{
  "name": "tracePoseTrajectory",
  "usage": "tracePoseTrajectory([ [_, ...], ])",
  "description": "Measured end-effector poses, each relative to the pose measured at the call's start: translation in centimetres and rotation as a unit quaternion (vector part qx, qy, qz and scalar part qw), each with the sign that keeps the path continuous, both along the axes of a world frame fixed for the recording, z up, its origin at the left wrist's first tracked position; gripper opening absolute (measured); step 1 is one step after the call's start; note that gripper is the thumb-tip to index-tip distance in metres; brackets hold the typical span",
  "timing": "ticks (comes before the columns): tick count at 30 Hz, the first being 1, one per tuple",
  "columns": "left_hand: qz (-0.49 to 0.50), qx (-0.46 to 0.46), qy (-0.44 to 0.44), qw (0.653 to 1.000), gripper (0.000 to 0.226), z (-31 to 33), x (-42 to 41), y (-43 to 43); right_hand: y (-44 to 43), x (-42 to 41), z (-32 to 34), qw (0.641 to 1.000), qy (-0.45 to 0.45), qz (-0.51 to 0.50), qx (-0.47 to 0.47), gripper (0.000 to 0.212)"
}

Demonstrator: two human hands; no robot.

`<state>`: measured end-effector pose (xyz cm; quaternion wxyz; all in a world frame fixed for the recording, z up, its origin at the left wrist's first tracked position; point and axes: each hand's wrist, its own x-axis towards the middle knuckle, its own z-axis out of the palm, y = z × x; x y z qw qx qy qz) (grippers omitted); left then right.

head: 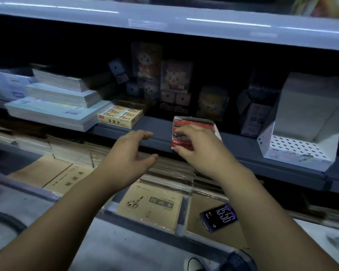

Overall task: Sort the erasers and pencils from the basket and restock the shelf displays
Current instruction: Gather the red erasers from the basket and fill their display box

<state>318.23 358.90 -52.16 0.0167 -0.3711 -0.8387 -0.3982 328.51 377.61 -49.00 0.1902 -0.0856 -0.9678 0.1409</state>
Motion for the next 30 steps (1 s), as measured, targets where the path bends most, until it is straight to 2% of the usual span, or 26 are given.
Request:
tracePoseTrajectory([
  [6, 0.035, -0.156, 0.063, 0.985, 0.069, 0.7, -0.8, -6.5, -5.5, -3.1, 1.0, 0.988, -0.104, 0.085, 0.075, 0.058],
  [11, 0.114, -0.239, 0.071, 0.962, 0.068, 0.8, -1.0, -13.3, -11.3, -7.8, 1.3, 0.967, -0.129, 0.191, 0.104, 0.061],
  [21, 0.285, -0.297, 0.030, 0.911, 0.067, 1.0, 2.7, -30.5, -28.2, -11.7, 0.1, 0.899, -0.136, 0.401, 0.115, 0.060],
  [26, 0.325, -0.324, -0.014, 0.888, 0.070, -0.5, 4.8, -39.2, -37.4, -12.1, -2.0, 0.860, -0.165, 0.467, 0.122, 0.062],
  [30, 0.336, -0.339, -0.079, 0.875, 0.075, -4.3, 5.9, -45.9, -44.3, -12.7, -5.4, 0.833, -0.196, 0.503, 0.126, 0.065],
])
